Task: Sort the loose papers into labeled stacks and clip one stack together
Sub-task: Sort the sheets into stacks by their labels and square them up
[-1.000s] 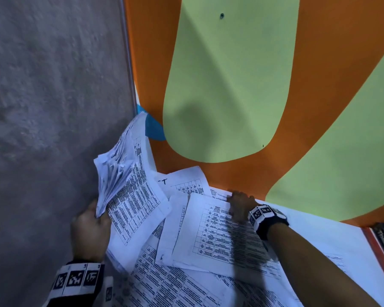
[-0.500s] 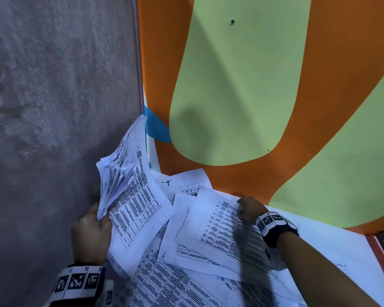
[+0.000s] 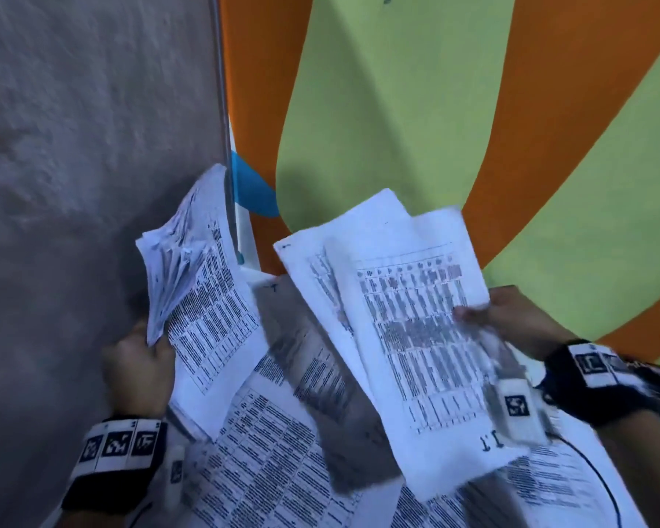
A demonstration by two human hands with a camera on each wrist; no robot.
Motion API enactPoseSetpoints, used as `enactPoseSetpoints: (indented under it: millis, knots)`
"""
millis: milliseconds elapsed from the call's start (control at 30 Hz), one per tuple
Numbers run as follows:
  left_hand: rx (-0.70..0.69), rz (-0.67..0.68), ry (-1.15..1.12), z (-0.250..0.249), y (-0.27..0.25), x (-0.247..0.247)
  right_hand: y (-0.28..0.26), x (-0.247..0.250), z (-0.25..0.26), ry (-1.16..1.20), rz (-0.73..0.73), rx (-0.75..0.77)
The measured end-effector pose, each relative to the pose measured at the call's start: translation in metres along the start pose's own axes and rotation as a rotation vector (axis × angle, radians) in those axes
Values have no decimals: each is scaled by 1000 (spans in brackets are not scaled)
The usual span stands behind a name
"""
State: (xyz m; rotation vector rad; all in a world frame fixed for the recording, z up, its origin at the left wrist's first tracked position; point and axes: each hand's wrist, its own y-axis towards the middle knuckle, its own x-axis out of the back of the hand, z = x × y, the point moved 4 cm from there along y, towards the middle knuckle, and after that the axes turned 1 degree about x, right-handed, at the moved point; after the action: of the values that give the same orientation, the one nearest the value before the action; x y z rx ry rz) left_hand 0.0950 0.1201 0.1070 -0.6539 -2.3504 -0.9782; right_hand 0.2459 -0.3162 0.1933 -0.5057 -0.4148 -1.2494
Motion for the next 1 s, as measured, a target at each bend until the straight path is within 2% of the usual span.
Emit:
enactPoseSetpoints:
  millis: [67,167,233,367,500,667,767,900,1000]
  knots:
    - [19,13,13,0,-1,0,-11,-47,-2,2,105,-24]
    - [50,49,19,-3,-4,3,-21,-126,-9,-152,283,-16]
    - [29,59,31,-6,-5,7,-26,-167,-16,-163,334,-38]
    - [12,40,45,-9,-8,14,-26,-218,-38,-394,296,-47]
    - [22,11,26,-8,-12,21,-32,-241,-41,-516,259,39]
    - [42,4,11,-5,-11,18,-36,-240,-40,-507,232,34]
    - [32,10,-32,-5,-8,18,-35,-223,-39,-501,240,44]
    - [164,33,-162,-2,-2,14,-32,-145,-35,-534,102,41]
    - [172,20,-208,-4,2,12,-34,-66,-53,-521,-18,-40]
